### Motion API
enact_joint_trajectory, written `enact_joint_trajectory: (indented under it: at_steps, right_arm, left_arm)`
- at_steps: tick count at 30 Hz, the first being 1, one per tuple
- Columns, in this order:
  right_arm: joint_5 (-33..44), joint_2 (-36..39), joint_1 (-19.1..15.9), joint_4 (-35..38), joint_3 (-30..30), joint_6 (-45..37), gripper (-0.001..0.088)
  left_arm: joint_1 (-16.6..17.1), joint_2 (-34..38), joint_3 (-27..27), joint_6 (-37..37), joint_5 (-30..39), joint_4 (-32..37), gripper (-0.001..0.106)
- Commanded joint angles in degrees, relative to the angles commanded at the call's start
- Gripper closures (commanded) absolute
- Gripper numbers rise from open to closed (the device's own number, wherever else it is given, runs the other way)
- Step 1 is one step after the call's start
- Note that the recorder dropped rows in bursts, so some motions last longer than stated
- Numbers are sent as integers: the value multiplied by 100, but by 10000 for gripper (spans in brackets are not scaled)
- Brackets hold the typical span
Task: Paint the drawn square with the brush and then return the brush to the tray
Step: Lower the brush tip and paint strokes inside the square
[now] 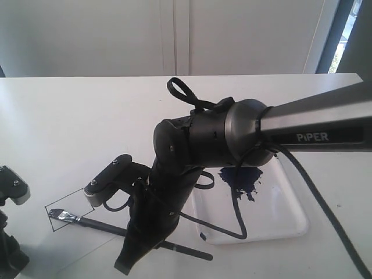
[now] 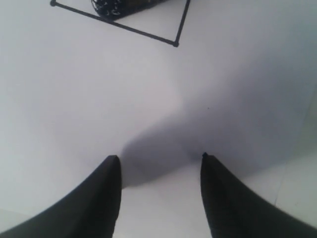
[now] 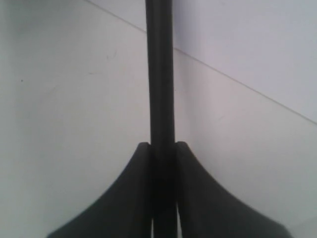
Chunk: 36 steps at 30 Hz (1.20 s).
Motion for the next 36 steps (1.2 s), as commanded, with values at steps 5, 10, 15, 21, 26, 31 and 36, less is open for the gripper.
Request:
enact_joint_trajectory:
  at_steps: [5, 10, 15, 21, 26, 31, 36]
  right_arm:
    - [-37, 0, -12, -888, 0, 849, 868]
    - [-209, 0, -21, -899, 0, 961, 868]
    - [-215, 0, -21, -1117, 0, 1153, 868]
    - [-212, 0, -21, -1344, 0, 1398, 868]
    - [-200, 0, -21, -1375, 0, 1433, 868]
    - [-157, 0, -21, -1375, 0, 1438, 868]
    - [-148, 0, -21, -1375, 0, 1449, 868]
  left_arm:
    - [0, 0, 0, 0, 0, 0, 517]
    - [0, 0, 0, 0, 0, 0, 517]
    - [0, 0, 0, 0, 0, 0, 517]
    - [0, 0, 0, 0, 0, 0, 517]
    - [0, 0, 0, 0, 0, 0, 517]
    - [0, 0, 0, 0, 0, 0, 517]
    - [0, 0, 0, 0, 0, 0, 517]
